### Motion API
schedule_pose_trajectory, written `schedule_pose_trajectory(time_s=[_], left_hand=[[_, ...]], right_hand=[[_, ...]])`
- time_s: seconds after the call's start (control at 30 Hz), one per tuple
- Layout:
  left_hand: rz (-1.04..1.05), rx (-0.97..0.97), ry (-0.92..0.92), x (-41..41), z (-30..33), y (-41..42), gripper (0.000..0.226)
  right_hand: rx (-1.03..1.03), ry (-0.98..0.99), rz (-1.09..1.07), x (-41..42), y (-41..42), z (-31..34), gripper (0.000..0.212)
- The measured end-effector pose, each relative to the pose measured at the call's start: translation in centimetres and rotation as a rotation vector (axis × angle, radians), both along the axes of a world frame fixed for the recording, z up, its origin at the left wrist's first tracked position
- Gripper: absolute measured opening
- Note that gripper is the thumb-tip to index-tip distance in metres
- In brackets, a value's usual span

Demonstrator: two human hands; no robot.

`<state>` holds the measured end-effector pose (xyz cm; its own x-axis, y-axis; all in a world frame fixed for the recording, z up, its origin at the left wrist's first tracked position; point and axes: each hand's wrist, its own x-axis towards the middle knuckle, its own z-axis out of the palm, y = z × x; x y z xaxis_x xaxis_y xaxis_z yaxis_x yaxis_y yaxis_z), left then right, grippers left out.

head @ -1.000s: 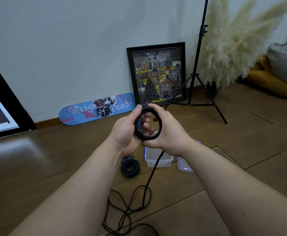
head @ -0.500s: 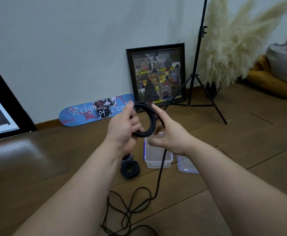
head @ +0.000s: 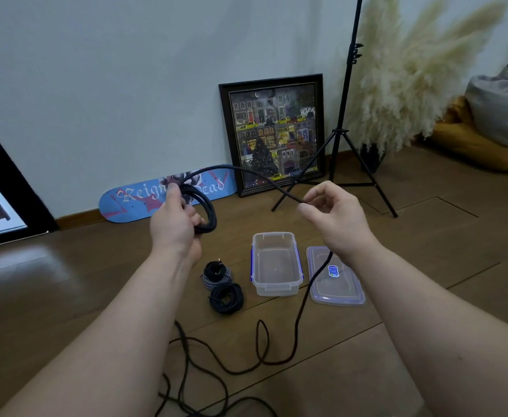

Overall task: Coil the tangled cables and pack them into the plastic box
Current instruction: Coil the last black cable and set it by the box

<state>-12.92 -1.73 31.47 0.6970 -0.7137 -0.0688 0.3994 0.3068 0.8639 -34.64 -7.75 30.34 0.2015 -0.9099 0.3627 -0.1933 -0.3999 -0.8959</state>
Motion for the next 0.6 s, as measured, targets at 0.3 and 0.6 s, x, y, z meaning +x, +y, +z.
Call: schedule_pose_trajectory(time_s=[0.3, 0.6], left_hand=[[0.041, 0.087, -0.164, 0.5, -0.5, 0.0, 0.038], [-0.242, 0.094, -0.503, -0.9, -1.0, 0.3, 0.040]], right_hand=[[-0.220, 0.666, -0.098, 2.3, 1.0, 0.2, 0.023], [0.147, 0.655, 0.511, 2.6, 2.9, 3.2, 0.020]])
